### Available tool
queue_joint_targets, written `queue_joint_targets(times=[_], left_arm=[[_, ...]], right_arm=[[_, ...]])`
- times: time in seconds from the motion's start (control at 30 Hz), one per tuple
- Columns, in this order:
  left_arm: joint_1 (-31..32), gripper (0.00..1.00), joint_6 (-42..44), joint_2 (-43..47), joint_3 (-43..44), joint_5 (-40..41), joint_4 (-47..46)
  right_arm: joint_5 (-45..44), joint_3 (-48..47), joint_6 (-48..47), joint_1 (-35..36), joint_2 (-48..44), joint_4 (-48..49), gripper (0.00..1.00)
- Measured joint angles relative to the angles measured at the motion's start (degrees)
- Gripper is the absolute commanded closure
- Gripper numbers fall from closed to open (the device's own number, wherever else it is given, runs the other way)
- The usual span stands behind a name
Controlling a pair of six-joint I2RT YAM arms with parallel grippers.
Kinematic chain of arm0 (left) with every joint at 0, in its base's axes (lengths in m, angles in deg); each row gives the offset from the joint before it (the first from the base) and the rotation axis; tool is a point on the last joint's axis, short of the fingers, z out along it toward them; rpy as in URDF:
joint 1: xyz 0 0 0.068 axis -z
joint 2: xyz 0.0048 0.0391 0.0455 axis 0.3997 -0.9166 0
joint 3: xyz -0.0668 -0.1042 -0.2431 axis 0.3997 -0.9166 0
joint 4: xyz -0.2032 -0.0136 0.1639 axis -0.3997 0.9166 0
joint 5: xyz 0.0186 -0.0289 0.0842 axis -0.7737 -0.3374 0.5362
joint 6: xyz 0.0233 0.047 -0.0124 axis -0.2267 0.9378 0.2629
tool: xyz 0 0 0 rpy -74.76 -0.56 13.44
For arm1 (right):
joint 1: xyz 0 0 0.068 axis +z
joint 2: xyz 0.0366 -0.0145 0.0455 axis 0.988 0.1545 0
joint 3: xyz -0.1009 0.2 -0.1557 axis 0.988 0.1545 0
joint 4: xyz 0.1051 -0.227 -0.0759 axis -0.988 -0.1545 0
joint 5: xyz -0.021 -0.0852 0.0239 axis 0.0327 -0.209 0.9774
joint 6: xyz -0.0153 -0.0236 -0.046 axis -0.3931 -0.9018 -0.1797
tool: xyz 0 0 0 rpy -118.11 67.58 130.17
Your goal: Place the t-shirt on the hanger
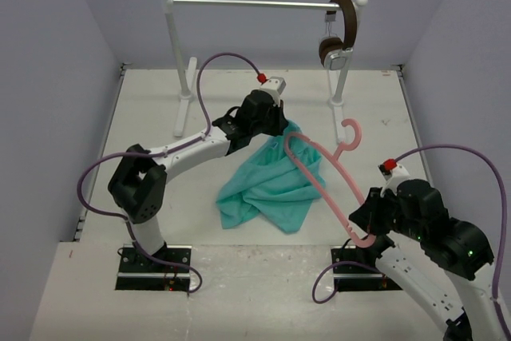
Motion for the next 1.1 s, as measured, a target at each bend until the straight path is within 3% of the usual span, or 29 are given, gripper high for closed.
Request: queue_joint_targets(times=[0.3,0.43,0.53,0.67,0.83,1.1], left_arm=[[0.00,1.00,-1.64,12.19,-4.34,6.39,3.38],[-0.01,1.00,-0.61,15.94,-0.15,7.21,7.36],[-0.06,1.00,1.49,15.73,7.46,6.84,11.83],[-1.12,1.00,4.72,15.05,16.37,6.93,19.36],[-6.09,1.00,8.76,14.91,21.28,5.93,27.82],[-7.61,1.00,15.13,12.75,30.25,2.18,40.43]], right_arm=[[-6.90,-7.80,-0.66,2.01,17.59,9.39,1.00],[-9.02,-15.77,-2.29,9.20,26.39,14.83,1.00],[-4.66,-17.23,-4.92,11.59,29.82,22.97,1.00],[-1.02,-9.12,-6.95,11.64,26.97,36.77,1.00],[1.77,4.95,-8.65,11.69,18.34,48.48,1.00],[7.41,7.28,-11.34,11.62,21.78,58.44,1.00]])
